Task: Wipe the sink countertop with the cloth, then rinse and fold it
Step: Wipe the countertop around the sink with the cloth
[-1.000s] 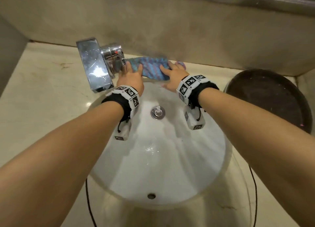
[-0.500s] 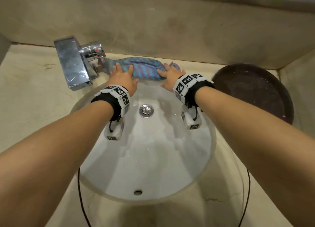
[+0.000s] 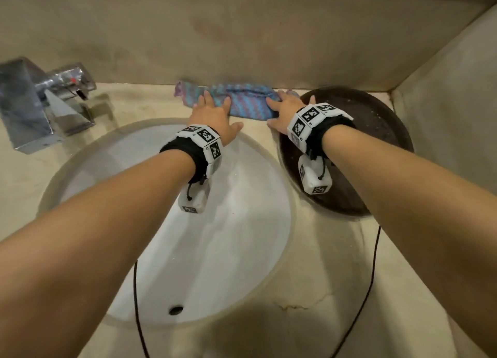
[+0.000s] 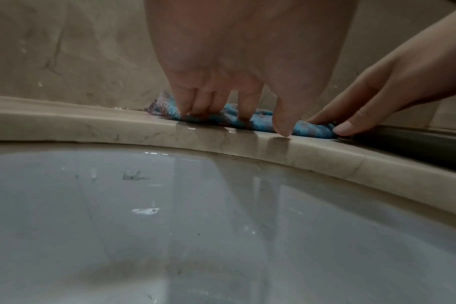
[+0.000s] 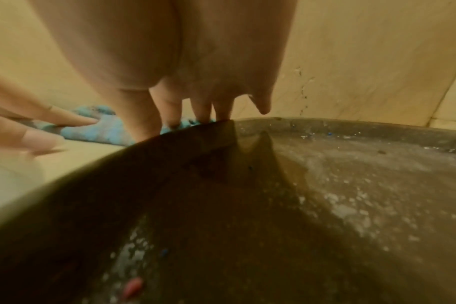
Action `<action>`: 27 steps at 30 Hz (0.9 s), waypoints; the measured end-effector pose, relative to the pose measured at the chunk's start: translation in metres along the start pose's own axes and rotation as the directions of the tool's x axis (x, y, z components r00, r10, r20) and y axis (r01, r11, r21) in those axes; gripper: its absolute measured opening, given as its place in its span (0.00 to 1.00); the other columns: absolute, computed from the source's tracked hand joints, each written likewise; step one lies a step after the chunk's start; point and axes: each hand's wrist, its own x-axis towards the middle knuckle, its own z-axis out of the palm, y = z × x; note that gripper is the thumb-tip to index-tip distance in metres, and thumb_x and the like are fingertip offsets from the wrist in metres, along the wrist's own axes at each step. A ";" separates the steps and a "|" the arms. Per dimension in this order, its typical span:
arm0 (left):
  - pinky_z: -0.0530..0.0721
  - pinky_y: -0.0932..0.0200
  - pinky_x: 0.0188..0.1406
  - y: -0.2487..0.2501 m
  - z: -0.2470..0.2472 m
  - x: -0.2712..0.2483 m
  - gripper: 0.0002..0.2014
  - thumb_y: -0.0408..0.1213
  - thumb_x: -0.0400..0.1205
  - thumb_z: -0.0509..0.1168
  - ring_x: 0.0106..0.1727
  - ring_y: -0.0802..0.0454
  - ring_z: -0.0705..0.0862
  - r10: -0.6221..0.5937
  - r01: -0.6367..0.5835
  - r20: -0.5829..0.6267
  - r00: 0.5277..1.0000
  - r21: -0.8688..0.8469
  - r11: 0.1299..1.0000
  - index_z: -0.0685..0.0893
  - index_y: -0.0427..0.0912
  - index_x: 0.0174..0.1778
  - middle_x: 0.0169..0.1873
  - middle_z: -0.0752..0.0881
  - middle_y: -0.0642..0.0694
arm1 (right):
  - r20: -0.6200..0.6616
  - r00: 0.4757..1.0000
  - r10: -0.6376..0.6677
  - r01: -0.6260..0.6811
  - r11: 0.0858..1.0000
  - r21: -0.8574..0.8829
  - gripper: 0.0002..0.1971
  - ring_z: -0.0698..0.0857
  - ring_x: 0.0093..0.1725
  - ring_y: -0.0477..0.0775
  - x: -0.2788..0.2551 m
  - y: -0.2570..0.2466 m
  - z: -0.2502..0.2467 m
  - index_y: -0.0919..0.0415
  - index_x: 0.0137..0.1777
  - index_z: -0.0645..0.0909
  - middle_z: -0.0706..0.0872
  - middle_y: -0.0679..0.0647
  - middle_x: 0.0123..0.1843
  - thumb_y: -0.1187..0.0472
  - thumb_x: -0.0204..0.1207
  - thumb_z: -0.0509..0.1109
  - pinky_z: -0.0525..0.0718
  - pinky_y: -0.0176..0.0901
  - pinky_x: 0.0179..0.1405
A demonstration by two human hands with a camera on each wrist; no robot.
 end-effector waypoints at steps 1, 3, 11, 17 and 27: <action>0.53 0.41 0.81 0.002 -0.001 0.001 0.36 0.58 0.83 0.52 0.83 0.32 0.49 0.003 -0.003 0.005 1.000 0.006 1.000 0.51 0.46 0.83 0.82 0.47 0.27 | -0.009 1.000 0.005 -0.005 1.000 0.011 0.30 0.50 0.84 0.60 0.001 0.002 0.001 0.49 0.82 0.55 0.53 0.55 0.85 0.49 0.81 0.57 0.48 0.76 0.77; 0.53 0.41 0.81 0.001 -0.004 0.002 0.35 0.57 0.83 0.53 0.83 0.33 0.50 0.013 -0.013 0.016 1.000 0.015 1.000 0.52 0.46 0.83 0.82 0.47 0.28 | -0.042 0.999 0.027 -0.026 0.999 0.022 0.29 0.52 0.83 0.62 0.000 0.003 0.000 0.48 0.81 0.59 0.56 0.59 0.83 0.47 0.80 0.57 0.48 0.74 0.78; 0.60 0.43 0.80 -0.009 -0.009 -0.005 0.32 0.52 0.84 0.55 0.84 0.36 0.53 0.051 -0.052 0.033 0.998 0.037 0.998 0.54 0.50 0.83 0.83 0.48 0.33 | -0.048 0.997 -0.056 0.054 0.998 -0.045 0.26 0.63 0.79 0.63 -0.003 0.003 -0.004 0.50 0.76 0.69 0.65 0.58 0.76 0.47 0.78 0.61 0.47 0.70 0.80; 0.66 0.47 0.76 -0.005 -0.009 -0.024 0.27 0.38 0.85 0.55 0.81 0.38 0.63 0.096 -0.097 0.016 0.995 0.035 0.995 0.60 0.45 0.82 0.83 0.54 0.37 | -0.085 0.990 -0.115 0.116 0.993 0.004 0.17 0.72 0.72 0.62 -0.019 -0.004 0.001 0.57 0.65 0.83 0.72 0.58 0.71 0.60 0.78 0.63 0.49 0.62 0.81; 0.72 0.48 0.70 -0.008 0.004 -0.055 0.23 0.31 0.85 0.52 0.75 0.36 0.72 0.207 -0.208 0.027 0.978 0.062 0.976 0.66 0.40 0.78 0.82 0.57 0.37 | -0.080 0.989 -0.126 0.139 0.973 0.183 0.13 0.79 0.67 0.59 -0.056 -0.019 0.015 0.62 0.59 0.85 0.83 0.54 0.66 0.62 0.77 0.67 0.57 0.54 0.82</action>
